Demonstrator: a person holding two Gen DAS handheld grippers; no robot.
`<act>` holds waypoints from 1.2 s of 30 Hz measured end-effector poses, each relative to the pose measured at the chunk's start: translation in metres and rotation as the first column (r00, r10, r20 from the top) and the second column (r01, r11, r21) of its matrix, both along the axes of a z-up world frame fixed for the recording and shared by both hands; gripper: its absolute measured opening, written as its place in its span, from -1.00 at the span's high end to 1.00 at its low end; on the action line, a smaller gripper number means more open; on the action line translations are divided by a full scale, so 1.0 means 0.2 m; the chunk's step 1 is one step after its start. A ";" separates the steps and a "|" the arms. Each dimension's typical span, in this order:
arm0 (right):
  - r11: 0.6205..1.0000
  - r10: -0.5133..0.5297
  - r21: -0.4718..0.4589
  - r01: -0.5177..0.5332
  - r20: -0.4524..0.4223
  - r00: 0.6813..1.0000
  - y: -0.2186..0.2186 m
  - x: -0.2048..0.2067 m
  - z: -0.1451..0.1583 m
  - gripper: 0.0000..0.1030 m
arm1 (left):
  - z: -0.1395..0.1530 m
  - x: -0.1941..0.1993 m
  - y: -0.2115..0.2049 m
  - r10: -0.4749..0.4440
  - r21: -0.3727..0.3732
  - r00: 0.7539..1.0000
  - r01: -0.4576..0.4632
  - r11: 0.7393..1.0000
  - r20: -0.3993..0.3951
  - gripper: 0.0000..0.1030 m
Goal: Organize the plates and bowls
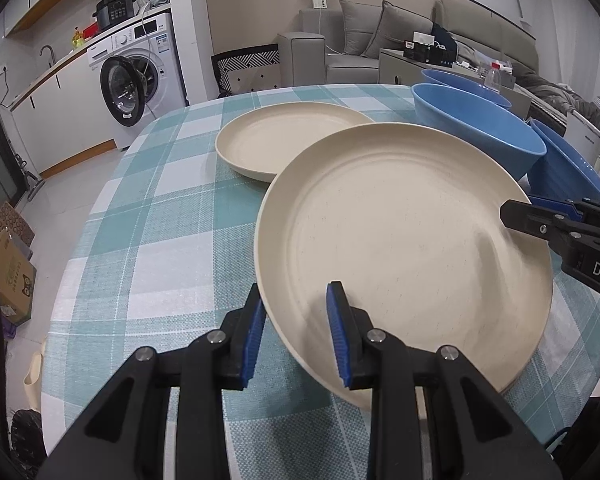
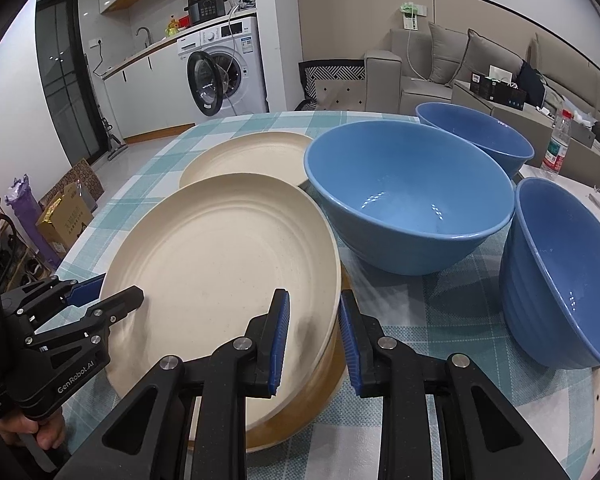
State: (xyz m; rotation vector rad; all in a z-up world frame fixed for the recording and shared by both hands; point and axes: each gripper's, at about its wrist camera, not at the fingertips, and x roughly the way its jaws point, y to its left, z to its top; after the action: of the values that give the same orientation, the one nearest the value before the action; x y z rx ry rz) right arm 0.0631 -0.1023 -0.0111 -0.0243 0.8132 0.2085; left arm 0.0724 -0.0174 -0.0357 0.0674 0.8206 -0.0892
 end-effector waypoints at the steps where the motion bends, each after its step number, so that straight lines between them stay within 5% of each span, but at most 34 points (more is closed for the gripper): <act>1: 1.000 0.000 0.000 0.000 0.000 1.000 0.00 0.00 0.00 0.49 | 0.00 0.00 0.00 -0.001 0.000 1.000 0.001 1.000 -0.001 0.45; 36: 0.998 -0.019 -0.068 0.017 -0.027 0.999 0.00 0.01 -0.09 0.47 | -0.04 -0.02 -0.10 -0.055 0.108 0.998 0.056 0.993 -0.015 0.22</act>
State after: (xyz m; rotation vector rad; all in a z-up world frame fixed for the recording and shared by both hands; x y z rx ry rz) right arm 0.0655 -0.1026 -0.0295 -0.0781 0.8477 0.1646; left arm 0.0693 -0.0364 -0.0444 0.1921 0.8357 -0.0979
